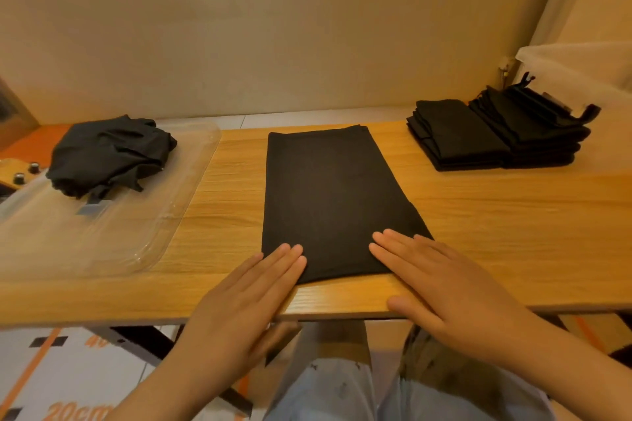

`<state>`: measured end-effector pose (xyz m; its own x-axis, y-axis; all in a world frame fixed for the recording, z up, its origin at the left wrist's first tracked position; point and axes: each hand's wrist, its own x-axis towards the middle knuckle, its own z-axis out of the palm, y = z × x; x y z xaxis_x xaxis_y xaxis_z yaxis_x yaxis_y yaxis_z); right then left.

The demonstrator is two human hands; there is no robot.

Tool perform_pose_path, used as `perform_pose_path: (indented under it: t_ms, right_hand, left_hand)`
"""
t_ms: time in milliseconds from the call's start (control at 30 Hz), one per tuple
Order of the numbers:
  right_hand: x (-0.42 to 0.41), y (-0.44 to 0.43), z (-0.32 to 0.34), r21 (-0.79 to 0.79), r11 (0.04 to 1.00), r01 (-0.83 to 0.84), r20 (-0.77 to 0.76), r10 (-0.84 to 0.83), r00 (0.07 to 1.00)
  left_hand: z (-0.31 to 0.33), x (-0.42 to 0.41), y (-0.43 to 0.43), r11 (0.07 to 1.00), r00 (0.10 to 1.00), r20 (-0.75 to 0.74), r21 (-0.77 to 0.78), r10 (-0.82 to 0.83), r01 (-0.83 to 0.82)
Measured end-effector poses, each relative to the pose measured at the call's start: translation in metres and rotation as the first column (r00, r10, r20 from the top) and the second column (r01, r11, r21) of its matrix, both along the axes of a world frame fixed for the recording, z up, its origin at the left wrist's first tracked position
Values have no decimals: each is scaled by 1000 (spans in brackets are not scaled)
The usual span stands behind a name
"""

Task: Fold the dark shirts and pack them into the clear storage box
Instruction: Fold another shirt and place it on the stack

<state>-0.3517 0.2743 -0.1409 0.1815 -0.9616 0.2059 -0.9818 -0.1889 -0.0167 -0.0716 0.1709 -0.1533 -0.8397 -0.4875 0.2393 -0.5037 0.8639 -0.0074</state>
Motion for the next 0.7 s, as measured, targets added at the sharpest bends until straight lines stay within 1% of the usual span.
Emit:
perform_pose_path:
  t_ms: [67,133,167,233,300,367,500,600,700]
  right_hand:
    - [6,7,0,-32,999,12,12,-11,1000]
    - [11,14,-4,-79,997,-12,41,15,999]
    - [12,18,-8,-116,993,-37,58,44,997]
    - [11,23,-18,-248,964,-95,61,114,992]
    - [7,27,-25,-384,912,-145,29,169,985]
    - [2,32,-26,-433,883,-181,21,211,977]
    - [-5,37,-15,-398,889,-226,52,268,962]
    - [-13,37,-1,-357,911,-206,80,250,965]
    - [-18,26,19,-306,933,-191,80,225,971]
  left_hand:
    - [-5,1,5,1000,989,-146,-3,-21,21]
    - [-12,4,12,997,959,-275,-60,-62,47]
    - [-16,7,15,994,946,-313,-93,-79,52]
    - [-20,11,19,989,928,-359,-137,-99,53]
    - [-20,15,21,985,917,-378,-158,-126,70]
    - [-14,15,23,983,907,-393,-158,-152,97]
    - [7,19,27,984,908,-381,-100,-176,148]
    - [27,18,25,983,907,-384,-15,-174,182]
    - [49,12,16,984,915,-377,43,-141,170]
